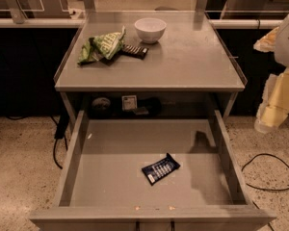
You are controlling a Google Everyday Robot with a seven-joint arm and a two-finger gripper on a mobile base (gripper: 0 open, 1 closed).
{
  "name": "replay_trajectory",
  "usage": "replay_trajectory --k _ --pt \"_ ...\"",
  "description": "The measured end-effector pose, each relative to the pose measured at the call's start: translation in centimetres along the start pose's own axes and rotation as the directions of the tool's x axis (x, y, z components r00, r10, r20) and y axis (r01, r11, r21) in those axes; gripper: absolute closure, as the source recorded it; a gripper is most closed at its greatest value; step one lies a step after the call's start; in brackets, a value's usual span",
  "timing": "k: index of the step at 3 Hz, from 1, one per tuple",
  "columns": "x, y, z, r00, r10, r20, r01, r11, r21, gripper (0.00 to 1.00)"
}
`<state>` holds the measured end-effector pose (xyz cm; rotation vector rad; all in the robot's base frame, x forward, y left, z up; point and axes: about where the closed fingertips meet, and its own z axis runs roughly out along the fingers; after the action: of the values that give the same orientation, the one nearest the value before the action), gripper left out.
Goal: Pick rxbar blueberry from top drawer and place on counter
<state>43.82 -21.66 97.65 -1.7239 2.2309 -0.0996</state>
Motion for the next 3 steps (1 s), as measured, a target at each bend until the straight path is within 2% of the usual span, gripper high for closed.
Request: replay_trajectory --k 1,2,3 --pt "0.0 0.0 0.0 1.0 0.0 0.0 0.0 1.0 0.0 0.0" --pt "0.0 1.0 2.0 1.0 0.008 0.029 -0.007 0.9997 -0.023 0.0" --pt "-0.1 2.3 5.4 0.997 0.01 0.073 -0.006 0.9989 -0.047 0.0"
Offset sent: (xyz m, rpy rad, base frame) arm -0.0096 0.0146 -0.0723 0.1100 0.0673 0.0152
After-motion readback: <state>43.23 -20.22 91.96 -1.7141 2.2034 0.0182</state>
